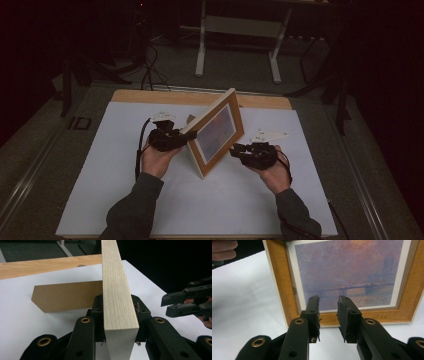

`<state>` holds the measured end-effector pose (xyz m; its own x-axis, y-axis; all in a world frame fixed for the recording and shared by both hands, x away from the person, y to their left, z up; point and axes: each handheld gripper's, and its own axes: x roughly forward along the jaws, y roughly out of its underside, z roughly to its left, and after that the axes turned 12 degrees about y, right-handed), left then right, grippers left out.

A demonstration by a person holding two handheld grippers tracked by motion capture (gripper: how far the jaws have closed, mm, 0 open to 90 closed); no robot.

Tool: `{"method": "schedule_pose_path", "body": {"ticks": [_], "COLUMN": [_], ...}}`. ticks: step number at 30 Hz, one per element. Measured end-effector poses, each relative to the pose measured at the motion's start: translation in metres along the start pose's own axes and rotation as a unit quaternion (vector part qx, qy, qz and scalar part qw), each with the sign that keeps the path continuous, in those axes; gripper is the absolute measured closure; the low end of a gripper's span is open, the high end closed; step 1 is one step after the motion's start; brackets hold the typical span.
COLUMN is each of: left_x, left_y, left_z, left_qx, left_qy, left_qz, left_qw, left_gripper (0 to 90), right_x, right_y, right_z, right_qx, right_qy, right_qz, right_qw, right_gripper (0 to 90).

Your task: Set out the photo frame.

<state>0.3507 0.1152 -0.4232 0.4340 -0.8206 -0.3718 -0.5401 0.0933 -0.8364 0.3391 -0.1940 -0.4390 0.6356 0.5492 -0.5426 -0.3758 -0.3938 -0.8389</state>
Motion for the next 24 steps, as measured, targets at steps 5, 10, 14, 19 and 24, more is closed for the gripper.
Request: {"method": "schedule_pose_path", "body": {"ticks": [5,10,14,19,24], "left_x": [-0.004,-0.007,-0.010,-0.014,-0.016], "left_y": [-0.001,-0.001,-0.002,-0.003,-0.004], "left_z": [0.008,0.014,0.019,0.025,0.029], "left_qx": [-0.003,-0.002,-0.001,0.002,0.008], "left_qy": [0.020,0.033,0.045,0.056,0.063], "left_qz": [0.003,0.005,0.008,0.013,0.017], "left_qw": [0.9998,0.9994,0.9990,0.9983,0.9978], "left_gripper": [70.6,70.7,70.8,71.0,71.0], "right_x": [0.000,-0.002,-0.003,-0.004,-0.005], "right_y": [-0.001,-0.002,-0.003,-0.004,-0.006], "right_z": [0.000,-0.002,-0.003,-0.002,-0.003], "right_qx": [0.002,0.004,0.001,-0.013,-0.011], "right_qy": [0.004,0.008,0.011,0.024,0.026], "right_qz": [-0.001,-0.004,-0.004,0.000,-0.001], "right_qw": [1.0000,0.9999,0.9999,0.9996,0.9996], "right_gripper": [68.5,68.5,68.5,68.1,68.1]}}
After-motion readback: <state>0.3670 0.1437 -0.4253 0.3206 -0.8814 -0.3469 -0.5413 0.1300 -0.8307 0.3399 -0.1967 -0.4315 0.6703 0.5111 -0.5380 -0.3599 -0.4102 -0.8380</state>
